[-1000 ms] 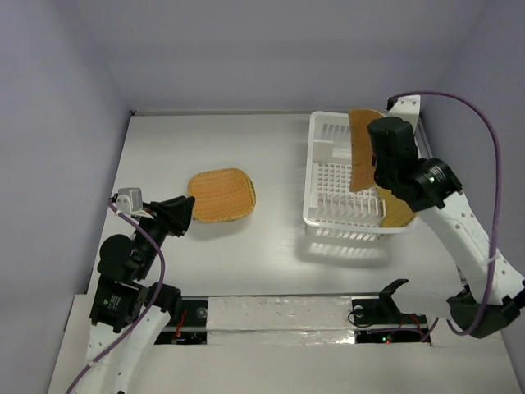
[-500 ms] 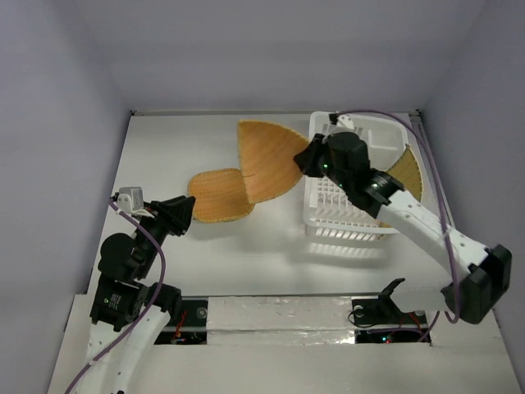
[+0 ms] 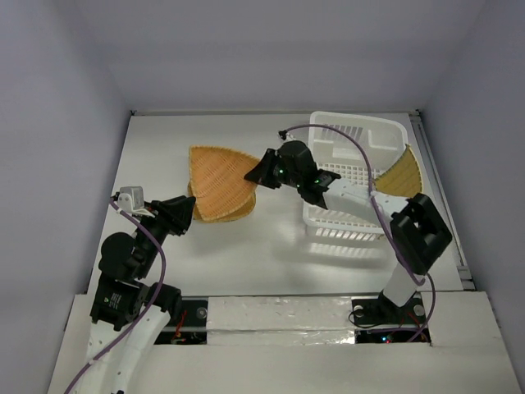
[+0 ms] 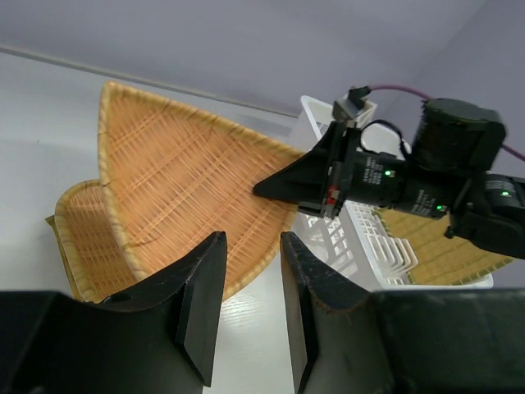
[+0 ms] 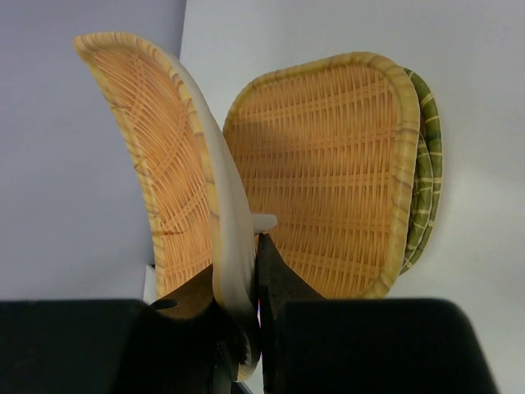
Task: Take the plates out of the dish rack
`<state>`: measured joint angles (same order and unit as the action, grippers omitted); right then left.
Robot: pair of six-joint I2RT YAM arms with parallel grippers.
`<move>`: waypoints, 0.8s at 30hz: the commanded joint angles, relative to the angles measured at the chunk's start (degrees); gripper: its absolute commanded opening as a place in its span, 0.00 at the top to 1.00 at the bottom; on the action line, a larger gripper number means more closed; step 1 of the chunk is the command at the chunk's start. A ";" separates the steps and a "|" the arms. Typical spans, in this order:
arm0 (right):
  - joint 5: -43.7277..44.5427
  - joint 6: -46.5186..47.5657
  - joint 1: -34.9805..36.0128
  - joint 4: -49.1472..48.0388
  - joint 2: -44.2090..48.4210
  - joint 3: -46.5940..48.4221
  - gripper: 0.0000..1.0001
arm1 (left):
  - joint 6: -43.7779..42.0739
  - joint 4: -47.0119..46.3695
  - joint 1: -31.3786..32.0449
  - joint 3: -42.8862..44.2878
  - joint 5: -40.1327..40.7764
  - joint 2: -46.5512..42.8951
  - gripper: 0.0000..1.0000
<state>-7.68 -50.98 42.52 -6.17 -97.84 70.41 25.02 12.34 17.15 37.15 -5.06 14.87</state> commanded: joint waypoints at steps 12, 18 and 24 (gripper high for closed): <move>-6.03 -7.03 0.72 -10.96 -10.08 6.23 0.95 | 0.21 -1.97 -0.36 0.38 0.23 0.16 0.70; -6.82 -7.03 0.72 -11.49 -11.58 4.39 0.85 | 0.12 -1.97 -0.36 0.38 0.31 0.07 0.70; -6.21 -5.89 0.72 -10.62 -11.76 2.63 0.64 | 0.30 -1.97 -0.36 0.38 0.31 -0.02 0.70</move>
<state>-13.04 -57.10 42.83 -11.90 -110.85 73.12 25.02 12.32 17.15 37.15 -5.06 14.87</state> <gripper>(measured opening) 0.285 0.298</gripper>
